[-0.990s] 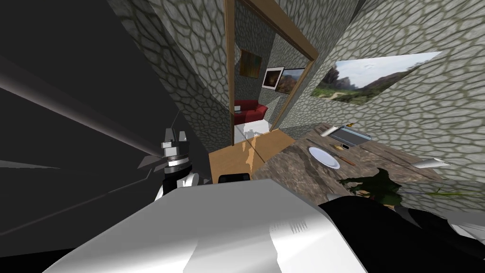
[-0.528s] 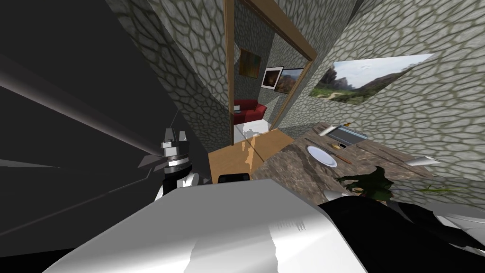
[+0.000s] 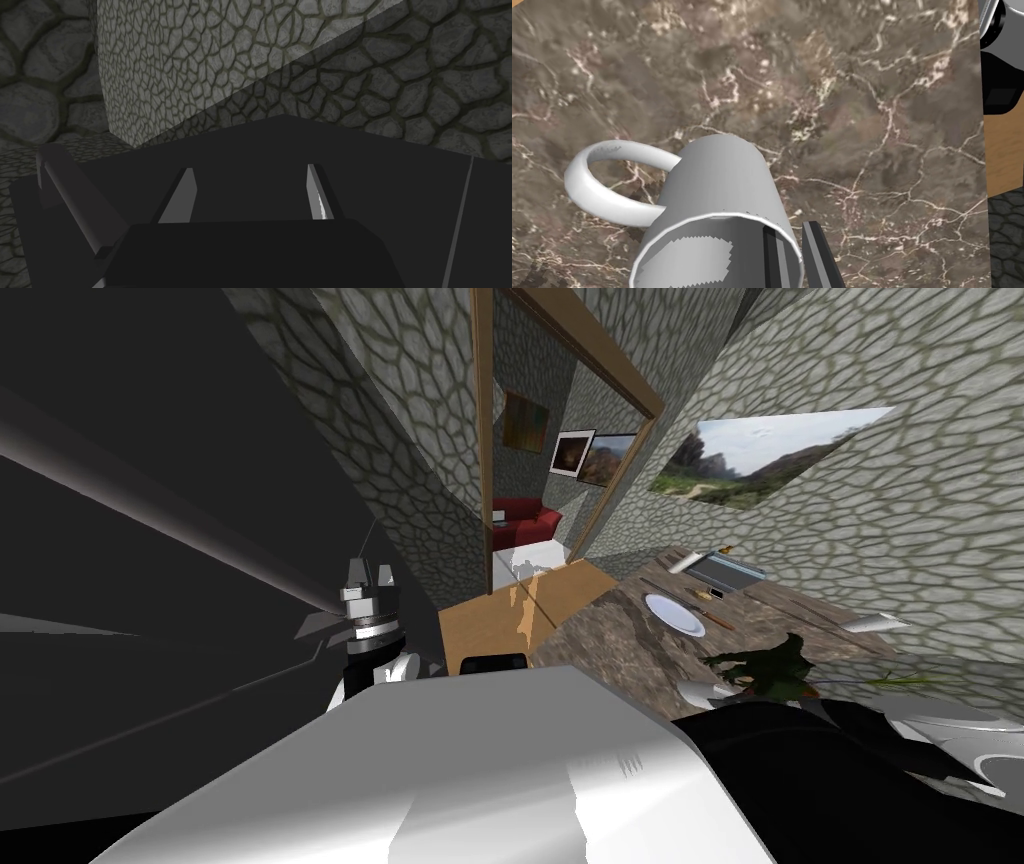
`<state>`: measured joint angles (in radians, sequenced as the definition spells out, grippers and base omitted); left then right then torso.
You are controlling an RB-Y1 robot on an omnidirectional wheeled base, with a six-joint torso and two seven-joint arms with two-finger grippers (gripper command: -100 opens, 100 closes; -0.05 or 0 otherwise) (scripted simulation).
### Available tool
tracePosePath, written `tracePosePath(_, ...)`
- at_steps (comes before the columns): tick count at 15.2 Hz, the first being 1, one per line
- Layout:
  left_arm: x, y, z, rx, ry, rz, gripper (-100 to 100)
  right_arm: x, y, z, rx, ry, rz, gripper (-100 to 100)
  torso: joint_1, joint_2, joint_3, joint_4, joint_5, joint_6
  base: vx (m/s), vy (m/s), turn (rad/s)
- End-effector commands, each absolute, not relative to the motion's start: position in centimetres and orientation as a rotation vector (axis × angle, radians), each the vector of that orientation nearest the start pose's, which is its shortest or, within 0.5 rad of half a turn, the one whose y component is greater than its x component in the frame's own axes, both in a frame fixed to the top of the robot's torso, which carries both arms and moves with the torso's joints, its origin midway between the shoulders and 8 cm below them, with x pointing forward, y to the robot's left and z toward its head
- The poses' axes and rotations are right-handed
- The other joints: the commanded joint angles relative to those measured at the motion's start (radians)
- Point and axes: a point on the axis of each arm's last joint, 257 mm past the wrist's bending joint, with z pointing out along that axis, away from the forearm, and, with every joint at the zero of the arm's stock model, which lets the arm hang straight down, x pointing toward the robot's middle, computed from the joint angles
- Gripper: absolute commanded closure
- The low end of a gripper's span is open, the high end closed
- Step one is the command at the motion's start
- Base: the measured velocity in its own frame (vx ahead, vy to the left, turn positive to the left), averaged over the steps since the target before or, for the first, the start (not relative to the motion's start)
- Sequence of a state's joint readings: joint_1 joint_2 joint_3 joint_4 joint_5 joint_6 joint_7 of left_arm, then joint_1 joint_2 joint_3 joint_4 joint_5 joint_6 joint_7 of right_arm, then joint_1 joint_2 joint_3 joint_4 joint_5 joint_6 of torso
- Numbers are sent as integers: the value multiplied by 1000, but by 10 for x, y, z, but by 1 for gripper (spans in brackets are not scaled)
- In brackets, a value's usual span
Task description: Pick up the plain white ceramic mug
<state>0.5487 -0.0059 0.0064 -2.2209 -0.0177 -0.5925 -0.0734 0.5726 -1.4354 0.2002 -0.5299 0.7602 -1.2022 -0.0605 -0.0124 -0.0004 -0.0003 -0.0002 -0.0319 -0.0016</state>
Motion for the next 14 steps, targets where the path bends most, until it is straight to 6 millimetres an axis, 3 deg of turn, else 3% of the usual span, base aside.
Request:
tracePosePath(1, 335, 285, 0, -629, 643, -1198, 0, -2, -715, -301, -59, 3013, 101, 100, 0, 0, 0, 0, 0, 0, 0, 1, 12)
tracePosePath(2, 335, 285, 0, -629, 643, -1198, 0, 28, -731, -282, -65, 2964, 42, 100, 0, 0, 0, 0, 0, 1, -19, 8, -106)
tracePosePath(4, 335, 285, 0, -629, 643, -1198, 0, 34, -727, -286, -76, 2962, 59, 100, 0, 0, 0, 0, 2, 0, -34, 8, -85)
tracePosePath(7, 335, 285, 0, -629, 643, -1198, 0, 14, -723, -293, -78, 3018, 80, 100, 0, 0, 0, 0, 1, 0, -10, 1, 23)
tracePosePath(8, 335, 285, 0, -629, 643, -1198, 0, 47, -739, -271, -85, 2960, 13, 100, -1, -1, -1, -1, 0, 1, -17, 5, -100)
tracePosePath(9, 335, 285, 0, -629, 644, -1198, 0, 50, -736, -274, -98, 2966, 23, 100, -1, -1, -1, 0, 2, 0, -31, 7, -113)
tracePosePath(14, 335, 285, 0, -629, 643, -1198, 0, 29, -732, -282, -92, 3023, 46, 100, 1, -1, -1, -1, 2, 2, -13, 2, 0)
